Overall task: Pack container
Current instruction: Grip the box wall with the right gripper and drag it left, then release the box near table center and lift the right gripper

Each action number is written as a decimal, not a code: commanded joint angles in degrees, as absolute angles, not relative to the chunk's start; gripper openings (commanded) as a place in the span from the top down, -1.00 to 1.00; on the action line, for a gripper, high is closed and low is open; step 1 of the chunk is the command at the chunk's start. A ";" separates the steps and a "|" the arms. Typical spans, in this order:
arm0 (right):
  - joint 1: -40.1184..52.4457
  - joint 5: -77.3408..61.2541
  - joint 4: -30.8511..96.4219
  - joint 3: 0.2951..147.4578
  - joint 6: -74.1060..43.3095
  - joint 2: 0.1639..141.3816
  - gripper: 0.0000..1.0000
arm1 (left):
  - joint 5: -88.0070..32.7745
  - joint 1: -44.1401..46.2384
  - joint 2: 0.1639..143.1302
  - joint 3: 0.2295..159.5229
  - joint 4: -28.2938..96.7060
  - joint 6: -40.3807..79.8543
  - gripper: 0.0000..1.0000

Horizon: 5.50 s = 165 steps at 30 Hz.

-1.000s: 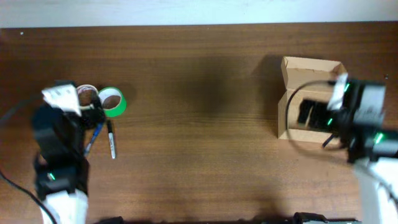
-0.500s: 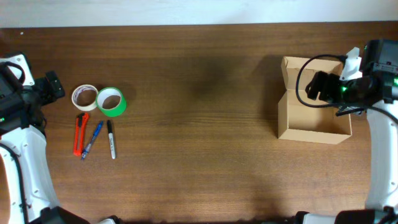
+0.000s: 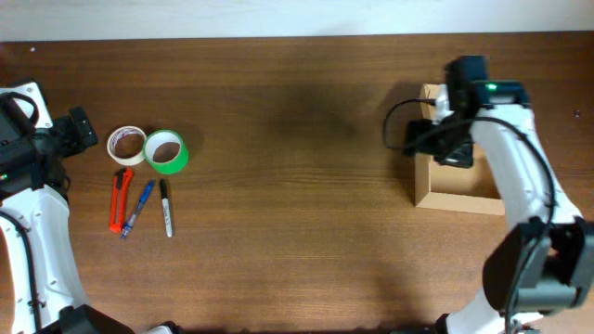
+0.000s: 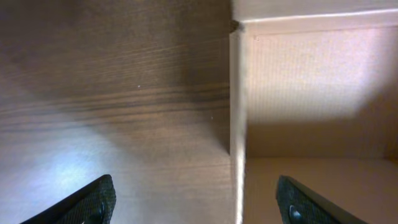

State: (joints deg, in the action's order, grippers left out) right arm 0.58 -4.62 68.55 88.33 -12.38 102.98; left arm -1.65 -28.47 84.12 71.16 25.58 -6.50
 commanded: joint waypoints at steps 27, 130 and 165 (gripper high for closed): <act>1.43 3.22 63.09 87.44 -18.61 111.24 0.92 | -1.54 -28.71 84.44 72.20 25.76 -7.62 -1.00; 43.70 5.98 57.93 122.61 -49.71 132.53 0.65 | -1.54 -28.71 84.44 72.20 25.76 -7.62 -0.99; 22.72 20.97 97.34 157.71 -31.51 132.46 0.69 | -1.54 -28.71 84.44 72.20 25.76 -7.64 -0.99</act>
